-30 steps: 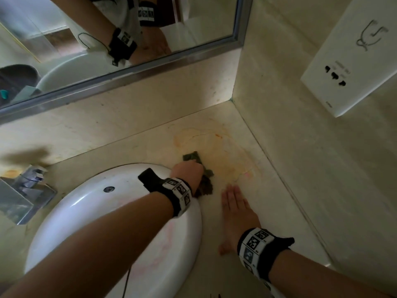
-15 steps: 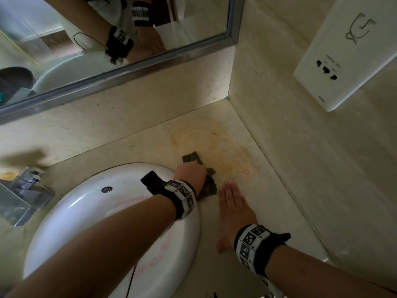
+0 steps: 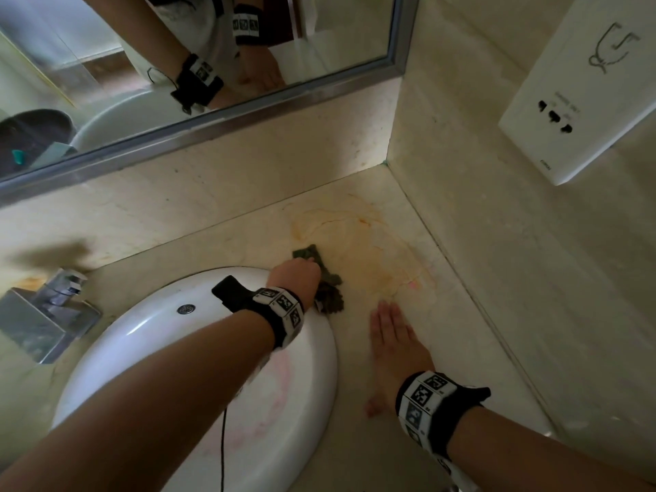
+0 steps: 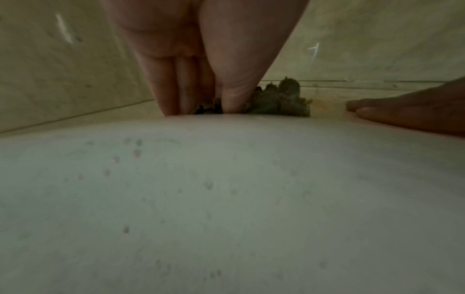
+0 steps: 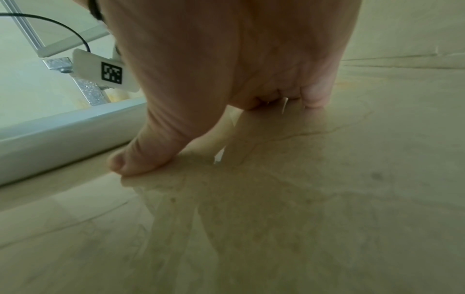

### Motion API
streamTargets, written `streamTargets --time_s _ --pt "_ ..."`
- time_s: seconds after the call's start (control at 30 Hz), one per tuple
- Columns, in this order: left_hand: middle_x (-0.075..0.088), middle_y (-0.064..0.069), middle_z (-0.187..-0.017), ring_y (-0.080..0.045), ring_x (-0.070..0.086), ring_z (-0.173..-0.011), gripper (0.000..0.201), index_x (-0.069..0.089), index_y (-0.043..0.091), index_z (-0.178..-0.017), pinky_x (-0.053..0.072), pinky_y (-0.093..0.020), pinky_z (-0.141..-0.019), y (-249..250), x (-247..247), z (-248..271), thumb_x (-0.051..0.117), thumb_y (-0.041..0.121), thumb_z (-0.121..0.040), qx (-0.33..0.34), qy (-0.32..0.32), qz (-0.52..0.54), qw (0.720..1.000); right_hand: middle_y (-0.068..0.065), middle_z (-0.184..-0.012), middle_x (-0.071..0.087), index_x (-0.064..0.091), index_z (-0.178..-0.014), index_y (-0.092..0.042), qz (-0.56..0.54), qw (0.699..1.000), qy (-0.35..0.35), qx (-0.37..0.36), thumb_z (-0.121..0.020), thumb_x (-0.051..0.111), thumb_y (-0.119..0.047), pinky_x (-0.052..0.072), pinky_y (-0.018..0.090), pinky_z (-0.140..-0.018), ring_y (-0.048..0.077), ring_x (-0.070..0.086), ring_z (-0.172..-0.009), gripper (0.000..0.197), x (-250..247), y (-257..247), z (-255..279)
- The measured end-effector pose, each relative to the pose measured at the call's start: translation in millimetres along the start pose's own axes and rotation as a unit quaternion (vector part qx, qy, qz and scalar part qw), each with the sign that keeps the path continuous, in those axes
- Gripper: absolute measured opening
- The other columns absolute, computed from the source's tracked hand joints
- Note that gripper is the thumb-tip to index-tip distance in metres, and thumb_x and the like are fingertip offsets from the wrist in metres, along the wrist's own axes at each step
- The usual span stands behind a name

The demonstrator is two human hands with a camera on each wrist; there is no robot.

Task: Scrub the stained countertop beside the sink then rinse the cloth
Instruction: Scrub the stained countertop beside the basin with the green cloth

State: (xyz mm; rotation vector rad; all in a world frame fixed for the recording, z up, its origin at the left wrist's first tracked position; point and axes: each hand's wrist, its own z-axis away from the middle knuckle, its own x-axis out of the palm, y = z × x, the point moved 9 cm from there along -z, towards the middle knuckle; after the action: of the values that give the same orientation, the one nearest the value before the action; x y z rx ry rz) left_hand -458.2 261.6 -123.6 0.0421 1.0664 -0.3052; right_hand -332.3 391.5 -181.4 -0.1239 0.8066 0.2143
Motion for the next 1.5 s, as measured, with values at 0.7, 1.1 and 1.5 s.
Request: streamTargets --time_s 0.7,1.1,1.5 --pt "0.064 -0.012 -0.114 -0.031 0.064 -0.098 0.026 0.059 0.004 -0.119 0.048 -0.036 -0.072 63.5 -3.3 8.4 0.042 0.009 -0.1 0.071 -0.013 -0.026 0.997 0.023 -0.15 -0.038 -0.038 -0.135 0.0 0.04 0.999 0.0 0.014 -0.057 0.071 -0.075 -0.006 0.048 -0.12 0.041 -0.033 -0.139 0.153 6.9 2.1 -7.2" --pt "0.046 -0.011 -0.143 -0.031 0.059 -0.112 0.062 0.034 0.011 -0.147 0.053 -0.042 -0.091 91.8 52.2 46.5 0.056 0.012 -0.089 0.178 -0.06 0.07 0.98 -0.003 -0.117 0.054 0.054 -0.116 -0.024 -0.206 0.962 0.178 0.02 -0.081 0.056 -0.053 0.052 0.035 -0.082 0.021 0.058 -0.105 0.046 -49.7 32.5 9.1" --pt "0.058 -0.006 -0.108 -0.023 0.057 -0.101 0.019 0.062 0.012 -0.103 0.053 -0.032 -0.082 46.4 42.6 60.6 0.054 0.007 -0.087 0.077 0.032 0.111 0.99 0.011 -0.129 0.046 0.041 -0.141 -0.02 -0.124 0.98 0.138 -0.07 -0.092 0.05 -0.013 0.051 0.04 -0.081 0.031 0.058 -0.101 0.05 -45.4 -3.5 2.4"
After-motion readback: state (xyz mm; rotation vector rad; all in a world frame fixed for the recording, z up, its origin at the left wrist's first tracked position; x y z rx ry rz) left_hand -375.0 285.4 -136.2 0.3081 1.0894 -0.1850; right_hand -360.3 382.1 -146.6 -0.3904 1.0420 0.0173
